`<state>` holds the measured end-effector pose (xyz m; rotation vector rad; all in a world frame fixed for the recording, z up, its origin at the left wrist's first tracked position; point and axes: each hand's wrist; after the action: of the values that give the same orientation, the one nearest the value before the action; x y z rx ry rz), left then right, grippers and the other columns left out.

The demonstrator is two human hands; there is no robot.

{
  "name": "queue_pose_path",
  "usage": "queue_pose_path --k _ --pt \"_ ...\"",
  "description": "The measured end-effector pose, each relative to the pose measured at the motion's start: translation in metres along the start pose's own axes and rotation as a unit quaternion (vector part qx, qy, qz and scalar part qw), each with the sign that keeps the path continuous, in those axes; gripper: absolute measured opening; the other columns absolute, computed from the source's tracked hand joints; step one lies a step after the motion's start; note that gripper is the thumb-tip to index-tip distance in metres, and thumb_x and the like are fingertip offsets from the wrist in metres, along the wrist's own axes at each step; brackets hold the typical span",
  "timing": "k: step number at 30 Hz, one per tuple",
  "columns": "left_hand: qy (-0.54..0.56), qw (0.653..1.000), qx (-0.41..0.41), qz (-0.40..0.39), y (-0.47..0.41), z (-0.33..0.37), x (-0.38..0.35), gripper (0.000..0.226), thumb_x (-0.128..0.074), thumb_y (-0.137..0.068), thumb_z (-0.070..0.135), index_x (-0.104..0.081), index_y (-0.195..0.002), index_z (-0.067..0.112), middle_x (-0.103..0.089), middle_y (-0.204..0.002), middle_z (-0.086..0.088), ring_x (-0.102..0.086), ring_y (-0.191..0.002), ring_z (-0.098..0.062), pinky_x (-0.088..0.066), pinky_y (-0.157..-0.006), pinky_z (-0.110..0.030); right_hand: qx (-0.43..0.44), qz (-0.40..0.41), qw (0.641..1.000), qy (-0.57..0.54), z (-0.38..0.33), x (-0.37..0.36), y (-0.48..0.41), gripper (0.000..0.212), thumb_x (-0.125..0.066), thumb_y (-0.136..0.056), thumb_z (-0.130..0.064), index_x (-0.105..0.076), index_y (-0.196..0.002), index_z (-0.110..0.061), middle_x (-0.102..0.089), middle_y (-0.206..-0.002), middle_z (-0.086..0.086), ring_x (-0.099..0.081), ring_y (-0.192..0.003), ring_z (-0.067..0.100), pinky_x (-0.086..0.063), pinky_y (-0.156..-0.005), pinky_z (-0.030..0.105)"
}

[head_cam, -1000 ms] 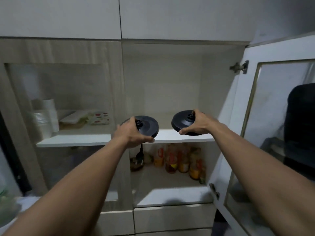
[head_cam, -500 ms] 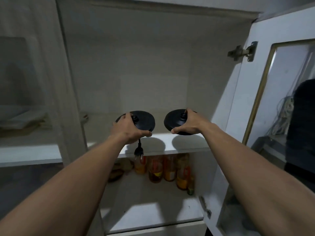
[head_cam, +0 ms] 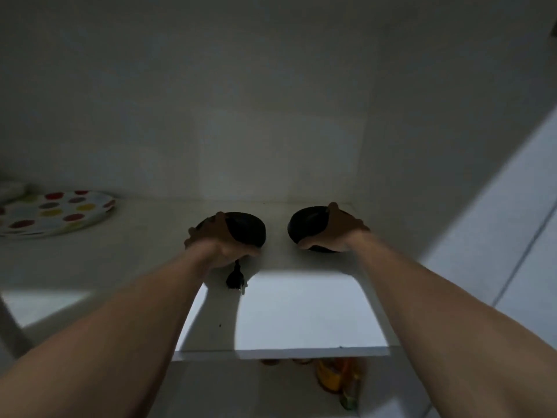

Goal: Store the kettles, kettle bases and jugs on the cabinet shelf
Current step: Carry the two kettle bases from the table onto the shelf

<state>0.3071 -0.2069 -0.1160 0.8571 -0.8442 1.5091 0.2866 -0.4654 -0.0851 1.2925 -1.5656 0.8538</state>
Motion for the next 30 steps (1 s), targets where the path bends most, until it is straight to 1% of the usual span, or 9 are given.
queue_pose_path --k 3,10,12,14,17,21,24,27,30 --pt "0.004 1.0 -0.001 -0.005 -0.025 0.007 -0.014 0.121 -0.074 -0.031 0.076 -0.041 -0.135 0.025 -0.053 -0.132 -0.003 -0.049 -0.122 -0.034 -0.048 -0.097 -0.043 0.002 -0.012 1.0 -0.001 0.008 -0.013 -0.031 0.145 -0.076 -0.037 -0.082 -0.014 -0.157 -0.029 -0.039 -0.156 0.005 -0.038 -0.14 0.04 -0.041 -0.11 0.049" --pt "-0.005 0.999 0.003 -0.033 -0.088 0.021 -0.041 0.131 -0.072 -0.035 0.081 -0.034 -0.142 0.015 -0.05 -0.137 -0.007 -0.046 -0.127 -0.034 -0.043 -0.1 -0.043 -0.001 -0.019 0.999 -0.026 0.016 -0.037 -0.098 0.154 -0.076 -0.039 -0.084 -0.006 -0.16 -0.019 -0.029 -0.164 0.008 -0.022 -0.15 0.042 -0.025 -0.12 0.055" --pt "0.001 0.999 -0.006 -0.041 -0.103 0.027 -0.045 0.13 -0.075 -0.041 0.079 -0.033 -0.144 0.011 -0.05 -0.138 -0.008 -0.046 -0.128 -0.033 -0.04 -0.103 -0.041 0.01 -0.014 0.999 -0.031 0.017 -0.037 -0.106 0.145 -0.079 -0.05 -0.08 -0.011 -0.16 -0.014 -0.032 -0.162 0.009 -0.028 -0.149 0.039 -0.028 -0.119 0.05" --pt "0.002 0.999 -0.016 -0.042 -0.117 0.032 -0.049 0.127 -0.076 -0.046 0.078 -0.034 -0.144 0.01 -0.052 -0.138 -0.008 -0.048 -0.128 -0.032 -0.037 -0.108 -0.043 0.026 -0.004 0.999 -0.042 0.021 -0.042 -0.116 0.126 -0.081 -0.06 -0.074 -0.027 -0.156 -0.012 -0.041 -0.157 0.007 -0.04 -0.143 0.032 -0.036 -0.115 0.043" --pt "-0.004 0.999 -0.021 -0.048 -0.133 0.037 -0.055 0.128 -0.077 -0.048 0.078 -0.033 -0.146 0.009 -0.052 -0.141 -0.009 -0.046 -0.131 -0.032 -0.032 -0.112 -0.045 0.037 0.022 0.998 -0.042 0.025 -0.05 -0.133 0.128 -0.072 -0.044 -0.088 -0.043 -0.15 -0.023 -0.052 -0.151 0.0 -0.051 -0.135 0.025 -0.044 -0.111 0.042" --pt "-0.011 0.998 -0.032 -0.048 -0.145 0.04 -0.06 0.125 -0.074 -0.05 0.08 -0.034 -0.144 0.008 -0.053 -0.139 -0.008 -0.046 -0.13 -0.032 -0.029 -0.113 -0.046 0.043 0.029 0.998 -0.036 0.044 -0.077 -0.19 0.147 -0.051 -0.021 -0.108 -0.047 -0.148 -0.034 -0.055 -0.148 -0.007 -0.054 -0.133 0.021 -0.045 -0.109 0.044" --pt "-0.023 0.998 -0.037 -0.051 -0.148 0.042 -0.061 0.124 -0.073 -0.052 0.081 -0.033 -0.143 0.007 -0.053 -0.14 -0.009 -0.047 -0.131 -0.032 -0.026 -0.114 -0.047 0.036 0.041 0.998 -0.04 0.056 -0.093 -0.22 0.149 -0.045 -0.02 -0.11 -0.042 -0.15 -0.036 -0.051 -0.15 -0.007 -0.05 -0.135 0.024 -0.043 -0.11 0.048" --pt "-0.038 0.996 -0.02 -0.076 -0.153 0.044 -0.061 0.142 -0.065 -0.033 0.09 -0.03 -0.144 0.009 -0.05 -0.143 -0.01 -0.041 -0.135 -0.035 -0.024 -0.115 -0.053 0.019 0.042 0.998 -0.031 0.041 -0.078 -0.199 0.141 -0.052 -0.033 -0.105 -0.037 -0.152 -0.032 -0.047 -0.153 0.001 -0.046 -0.137 0.031 -0.038 -0.112 0.054" --pt "-0.037 0.996 -0.001 -0.076 -0.163 0.041 -0.067 0.16 -0.056 -0.014 0.098 -0.029 -0.146 0.013 -0.047 -0.147 -0.011 -0.036 -0.139 -0.04 -0.023 -0.114 -0.059 0.01 0.036 0.999 -0.006 0.019 -0.055 -0.156 0.128 -0.06 -0.057 -0.092 -0.025 -0.158 -0.021 -0.038 -0.158 0.011 -0.037 -0.143 0.038 -0.031 -0.117 0.057"
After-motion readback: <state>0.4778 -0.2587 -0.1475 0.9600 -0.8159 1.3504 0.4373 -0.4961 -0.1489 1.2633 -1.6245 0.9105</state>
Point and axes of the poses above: each hand's wrist, its own y-axis away from the middle knuckle, its own x-axis out of the back of the hand, z = x × y
